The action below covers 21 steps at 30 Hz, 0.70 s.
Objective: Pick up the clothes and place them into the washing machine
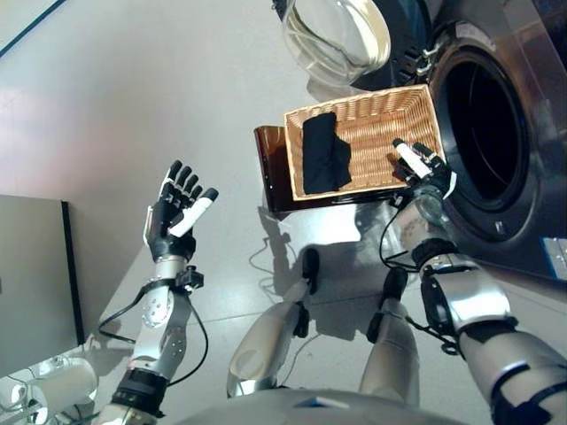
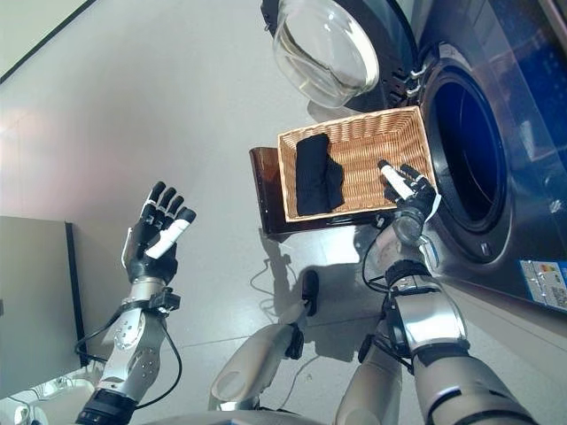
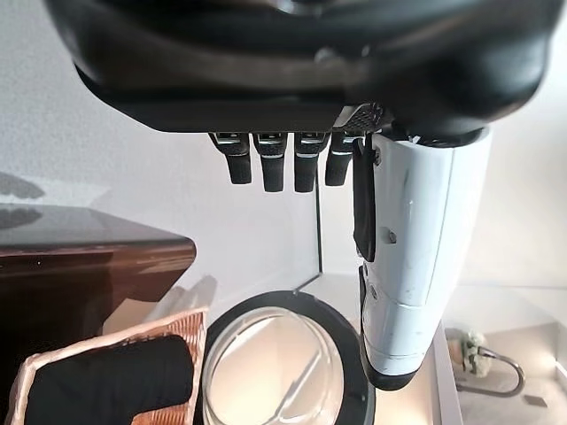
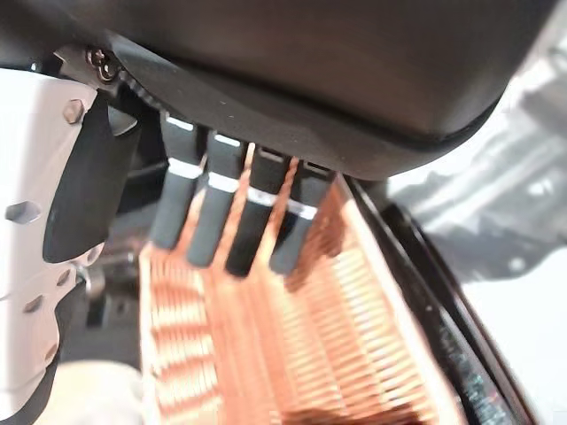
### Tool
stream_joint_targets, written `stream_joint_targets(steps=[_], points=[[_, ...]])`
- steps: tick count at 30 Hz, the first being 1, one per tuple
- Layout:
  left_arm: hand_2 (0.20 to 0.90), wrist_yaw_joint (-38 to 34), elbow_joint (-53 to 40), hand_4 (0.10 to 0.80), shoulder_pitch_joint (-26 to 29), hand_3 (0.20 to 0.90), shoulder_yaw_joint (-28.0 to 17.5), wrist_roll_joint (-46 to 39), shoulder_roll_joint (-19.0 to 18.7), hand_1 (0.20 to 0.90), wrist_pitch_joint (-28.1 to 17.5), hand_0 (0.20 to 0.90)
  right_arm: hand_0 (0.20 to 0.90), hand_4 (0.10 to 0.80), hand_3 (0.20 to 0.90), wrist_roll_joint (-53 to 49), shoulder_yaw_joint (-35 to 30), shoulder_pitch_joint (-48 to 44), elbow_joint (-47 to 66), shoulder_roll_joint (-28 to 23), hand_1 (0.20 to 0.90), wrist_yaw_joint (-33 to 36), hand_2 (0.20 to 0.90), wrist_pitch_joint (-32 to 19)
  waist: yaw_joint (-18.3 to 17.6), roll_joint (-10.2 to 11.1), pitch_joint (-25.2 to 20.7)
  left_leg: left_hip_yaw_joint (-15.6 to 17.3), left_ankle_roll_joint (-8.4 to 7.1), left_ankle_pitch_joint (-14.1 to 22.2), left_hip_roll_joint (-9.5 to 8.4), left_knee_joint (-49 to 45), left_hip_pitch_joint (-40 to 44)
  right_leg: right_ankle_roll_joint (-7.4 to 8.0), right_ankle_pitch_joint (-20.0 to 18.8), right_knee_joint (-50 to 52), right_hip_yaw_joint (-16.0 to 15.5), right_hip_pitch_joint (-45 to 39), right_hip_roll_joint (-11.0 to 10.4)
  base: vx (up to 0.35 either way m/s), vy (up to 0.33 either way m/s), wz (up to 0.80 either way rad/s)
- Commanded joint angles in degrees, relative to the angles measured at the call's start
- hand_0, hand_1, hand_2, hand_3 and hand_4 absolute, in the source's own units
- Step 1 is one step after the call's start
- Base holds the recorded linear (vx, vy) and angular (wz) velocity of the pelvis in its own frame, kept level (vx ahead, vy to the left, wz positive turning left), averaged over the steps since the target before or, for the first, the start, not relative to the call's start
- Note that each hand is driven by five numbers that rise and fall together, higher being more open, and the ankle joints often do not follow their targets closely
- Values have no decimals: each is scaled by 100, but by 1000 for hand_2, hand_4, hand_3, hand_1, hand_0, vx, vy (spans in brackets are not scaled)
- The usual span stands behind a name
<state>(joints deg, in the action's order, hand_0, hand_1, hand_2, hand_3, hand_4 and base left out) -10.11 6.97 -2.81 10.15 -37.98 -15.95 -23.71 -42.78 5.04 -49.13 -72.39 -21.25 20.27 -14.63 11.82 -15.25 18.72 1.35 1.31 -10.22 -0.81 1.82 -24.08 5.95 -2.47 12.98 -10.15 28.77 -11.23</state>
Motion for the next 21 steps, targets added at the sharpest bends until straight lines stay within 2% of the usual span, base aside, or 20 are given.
stream_joint_targets(steps=[1,2,3,4,5,6,7,8,9,11,12,13,15,21], points=[[900,-193,-444,800,259,900,-304,9,-296,900,-518,900,900,800,900,277,175,-617,185,-2,900,73,900,-210,224,688,186,5,-372,649,-102,-842,-492,-29,273,-174,-189,-309,-82,7,-89,42],[900,-195,-443,800,262,900,-306,11,-298,900,-517,900,900,800,900,276,174,-623,182,1,900,72,900,-211,219,691,183,-1,-373,652,-104,-852,-505,-29,278,-166,-194,-301,-85,9,-107,46],[900,-239,-401,800,311,900,-365,77,-342,900,-539,900,900,800,900,224,183,-650,141,50,900,79,900,-224,314,881,286,-82,-405,660,-71,-934,-648,-43,307,-92,-307,-240,-75,13,-101,36],[900,-272,-355,800,334,900,-410,96,-348,900,-553,900,900,800,900,207,181,-680,111,60,900,75,900,-228,360,960,312,-111,-421,668,-59,-960,-715,-46,324,-71,-358,-209,-69,124,-154,25],[900,-302,-310,800,365,900,-449,128,-348,900,-569,900,900,800,900,174,184,-694,107,106,900,75,900,-238,409,1087,317,-185,-471,830,-42,-979,-719,-8,483,-55,-365,-246,-56,137,-78,30],[900,-324,-273,800,426,900,-473,154,-368,900,-575,900,900,800,900,151,195,-705,99,153,900,67,900,-246,452,1176,355,-229,-481,847,-32,-1017,-784,-12,497,-22,-400,-213,-54,26,-41,36],[900,-326,-273,800,433,900,-475,155,-378,900,-577,900,900,800,900,149,186,-712,97,158,900,66,900,-250,457,1164,391,-196,-453,705,-33,-1043,-861,-50,368,-22,-455,-155,-67,42,-67,42],[900,-387,-217,800,514,900,-566,175,-398,900,-620,900,900,800,900,70,255,-757,109,242,900,37,900,-291,566,1366,458,-290,-506,887,-11,-1107,-927,-19,551,52,-499,-158,-30,36,-94,27],[900,-421,-190,800,587,900,-604,206,-425,900,-630,900,900,800,900,23,279,-770,130,308,900,17,900,-306,619,1468,508,-331,-514,907,6,-1156,-1008,-22,576,90,-554,-119,-21,147,-137,26],[900,-449,-173,800,640,900,-631,240,-455,900,-626,900,900,800,900,-13,272,-783,139,359,900,13,900,-316,652,1538,543,-375,-516,919,7,-1204,-1091,-38,596,120,-586,-77,-13,34,-48,24],[900,-499,-156,800,723,900,-687,253,-487,900,-645,900,900,800,900,-84,289,-822,174,471,900,-9,900,-343,736,1670,606,-427,-522,947,7,-1255,-1194,-45,640,151,-671,-45,18,38,-20,20],[900,-503,-157,800,728,900,-689,255,-494,900,-644,900,900,800,900,-85,284,-828,173,476,900,-9,900,-344,734,1678,605,-430,-523,951,6,-1266,-1206,-45,644,155,-674,-38,17,51,-52,21],[900,-539,-169,800,823,900,-750,255,-556,900,-647,900,900,800,900,-172,285,-916,152,595,900,-10,900,-362,891,1853,749,-532,-528,977,-7,-1358,-1379,-59,695,229,-807,30,35,24,-56,20],[900,-614,-328,800,1010,900,-848,237,-685,900,-684,900,900,800,900,-128,408,-1147,134,767,900,19,900,-338,1101,2000,1006,-686,-528,1047,-53,-1611,-1783,-80,860,587,-1026,343,39,2,-31,20]])
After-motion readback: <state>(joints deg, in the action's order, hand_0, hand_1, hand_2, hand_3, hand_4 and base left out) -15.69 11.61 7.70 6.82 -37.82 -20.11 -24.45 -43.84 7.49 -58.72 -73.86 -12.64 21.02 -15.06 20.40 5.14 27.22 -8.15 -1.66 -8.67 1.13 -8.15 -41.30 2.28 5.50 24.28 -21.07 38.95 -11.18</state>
